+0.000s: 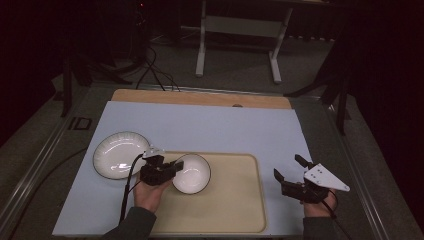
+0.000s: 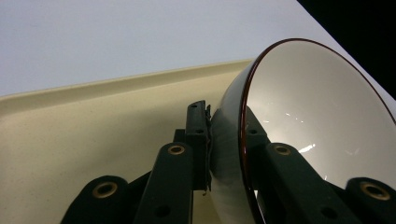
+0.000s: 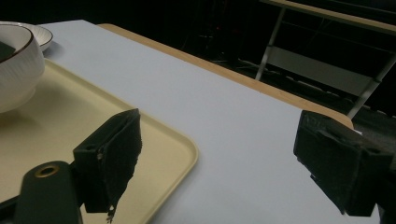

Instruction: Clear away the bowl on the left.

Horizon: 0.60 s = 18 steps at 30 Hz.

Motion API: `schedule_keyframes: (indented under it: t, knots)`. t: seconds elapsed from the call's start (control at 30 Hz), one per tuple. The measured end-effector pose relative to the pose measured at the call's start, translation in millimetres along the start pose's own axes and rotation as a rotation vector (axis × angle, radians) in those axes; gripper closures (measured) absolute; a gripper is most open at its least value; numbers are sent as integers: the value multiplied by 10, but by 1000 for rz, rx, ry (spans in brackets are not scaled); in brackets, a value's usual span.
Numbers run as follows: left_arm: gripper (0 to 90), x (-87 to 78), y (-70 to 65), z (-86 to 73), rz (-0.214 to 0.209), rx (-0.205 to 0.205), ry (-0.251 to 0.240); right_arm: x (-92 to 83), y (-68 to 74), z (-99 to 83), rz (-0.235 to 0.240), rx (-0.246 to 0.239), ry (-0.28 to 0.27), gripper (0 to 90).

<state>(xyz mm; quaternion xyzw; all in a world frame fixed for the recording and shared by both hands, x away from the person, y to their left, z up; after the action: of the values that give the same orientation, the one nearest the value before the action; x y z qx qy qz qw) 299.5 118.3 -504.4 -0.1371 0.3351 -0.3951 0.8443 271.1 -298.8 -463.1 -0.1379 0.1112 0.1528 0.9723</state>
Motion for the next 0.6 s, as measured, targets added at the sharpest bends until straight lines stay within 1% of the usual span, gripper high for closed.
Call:
schedule_keyframes:
  t: [0.4, 0.6]
  knots:
    - [797, 93, -8, -41, 4, 7, 35, 0, 0, 0, 1, -1, -1, 148]
    - [797, 141, 0, -64, 12, 6, 49, -1, 0, 0, 0, 0, 0, 148]
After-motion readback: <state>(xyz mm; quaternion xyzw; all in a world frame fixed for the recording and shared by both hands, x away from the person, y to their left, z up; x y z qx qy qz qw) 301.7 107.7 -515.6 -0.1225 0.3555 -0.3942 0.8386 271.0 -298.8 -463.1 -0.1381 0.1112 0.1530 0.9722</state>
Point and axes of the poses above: each handheld gripper's, and its own axes: x roughly forward along the jaws, z roughly out of its top, y roughly to its left, the point moved 2 cm from there along x, roughly forward along the jaws, and after that the axes turned 14 degrees about -z, right-handed, at the moved point
